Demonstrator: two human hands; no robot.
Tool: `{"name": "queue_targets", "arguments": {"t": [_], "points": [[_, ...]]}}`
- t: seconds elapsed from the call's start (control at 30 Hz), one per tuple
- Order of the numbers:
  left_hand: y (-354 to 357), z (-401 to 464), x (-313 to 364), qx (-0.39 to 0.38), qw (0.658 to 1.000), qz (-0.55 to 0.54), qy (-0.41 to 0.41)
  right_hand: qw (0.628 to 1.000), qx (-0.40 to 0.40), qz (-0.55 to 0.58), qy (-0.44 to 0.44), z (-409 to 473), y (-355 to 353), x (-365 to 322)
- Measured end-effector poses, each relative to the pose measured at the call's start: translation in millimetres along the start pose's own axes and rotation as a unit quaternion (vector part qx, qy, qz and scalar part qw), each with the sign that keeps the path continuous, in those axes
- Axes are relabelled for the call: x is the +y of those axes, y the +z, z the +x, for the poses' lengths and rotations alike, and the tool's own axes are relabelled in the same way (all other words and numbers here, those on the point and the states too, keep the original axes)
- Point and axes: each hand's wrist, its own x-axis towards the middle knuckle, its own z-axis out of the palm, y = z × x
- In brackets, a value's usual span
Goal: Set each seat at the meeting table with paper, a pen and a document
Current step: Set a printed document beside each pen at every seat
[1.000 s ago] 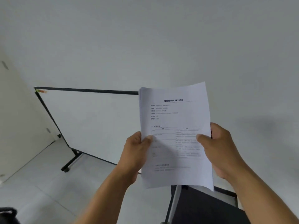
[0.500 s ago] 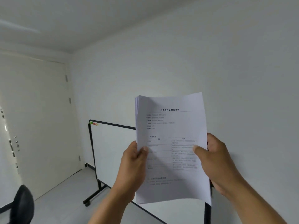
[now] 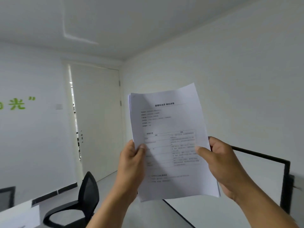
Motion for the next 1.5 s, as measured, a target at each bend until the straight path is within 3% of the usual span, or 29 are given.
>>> {"name": "queue_targets", "arguments": {"t": [0.3,0.73,0.93,1.5], "points": [[-33,50,-28,0.042,0.999,0.007,-0.015,0.998,-0.045,0.043,0.002,76,65,47],[8,186,-100,0.092,0.994,0.003,-0.066,0.987,-0.093,0.124,0.031,262,106,136],[3,233,-135,0.156,0.983,-0.002,-0.096,0.980,-0.140,0.142,0.029,322,145,166],[-163,396,-249,0.243,0.963,-0.012,-0.116,0.968,-0.237,0.079,0.017,463,389,210]]}}
